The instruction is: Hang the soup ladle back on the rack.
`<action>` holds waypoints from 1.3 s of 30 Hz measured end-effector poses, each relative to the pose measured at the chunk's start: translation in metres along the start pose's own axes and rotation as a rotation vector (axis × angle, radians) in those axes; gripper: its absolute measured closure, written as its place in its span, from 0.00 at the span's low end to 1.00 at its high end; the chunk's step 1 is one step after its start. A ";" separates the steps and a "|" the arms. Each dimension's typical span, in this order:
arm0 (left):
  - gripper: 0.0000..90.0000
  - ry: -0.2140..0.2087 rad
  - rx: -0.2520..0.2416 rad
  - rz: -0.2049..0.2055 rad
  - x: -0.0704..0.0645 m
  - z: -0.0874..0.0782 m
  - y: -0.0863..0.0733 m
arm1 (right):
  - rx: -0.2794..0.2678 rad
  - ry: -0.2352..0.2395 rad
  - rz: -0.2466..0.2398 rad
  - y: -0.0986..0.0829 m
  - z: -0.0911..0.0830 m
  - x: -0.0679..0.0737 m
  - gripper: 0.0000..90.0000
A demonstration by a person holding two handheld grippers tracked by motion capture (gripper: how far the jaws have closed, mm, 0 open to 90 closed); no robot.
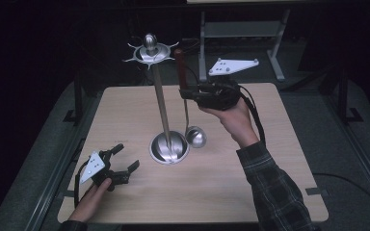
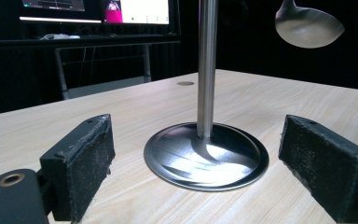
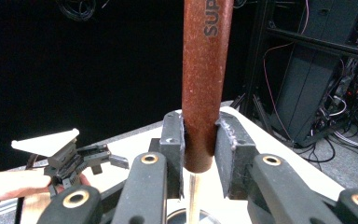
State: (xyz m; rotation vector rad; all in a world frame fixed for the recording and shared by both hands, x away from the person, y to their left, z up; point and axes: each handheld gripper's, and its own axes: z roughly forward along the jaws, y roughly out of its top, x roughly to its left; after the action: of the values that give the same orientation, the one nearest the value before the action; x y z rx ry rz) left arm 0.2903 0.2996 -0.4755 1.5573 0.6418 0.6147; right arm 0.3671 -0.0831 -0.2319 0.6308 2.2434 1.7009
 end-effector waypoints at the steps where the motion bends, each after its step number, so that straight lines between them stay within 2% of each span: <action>1: 0.11 0.000 0.000 0.000 0.000 0.000 0.000 | 0.006 0.002 0.000 0.001 0.002 0.000 0.82; 12: 0.11 -0.004 -0.005 -0.002 0.000 0.000 0.000 | 0.021 0.013 -0.003 0.000 0.018 -0.004 0.82; 20: 0.11 -0.003 -0.002 -0.001 0.000 0.000 0.000 | 0.012 0.018 -0.006 -0.001 0.022 -0.006 0.80; 24: 0.11 -0.003 0.001 -0.001 0.000 0.000 0.000 | 0.012 0.018 -0.010 -0.002 0.021 -0.006 0.77; 25: 0.11 -0.004 -0.007 -0.012 -0.001 0.000 0.000 | 0.017 0.014 -0.010 -0.002 0.020 -0.006 0.74; 32: 0.11 -0.003 0.002 -0.001 0.000 0.000 0.000 | 0.023 0.010 -0.012 -0.004 0.017 -0.006 0.69; 39: 0.11 -0.003 0.003 -0.007 0.001 0.000 0.000 | 0.033 -0.003 0.003 -0.018 0.006 -0.007 0.64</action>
State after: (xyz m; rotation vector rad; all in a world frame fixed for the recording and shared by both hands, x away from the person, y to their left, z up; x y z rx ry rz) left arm 0.2910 0.2998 -0.4754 1.5578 0.6459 0.6062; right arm 0.3724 -0.0849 -0.2518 0.6441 2.2739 1.6671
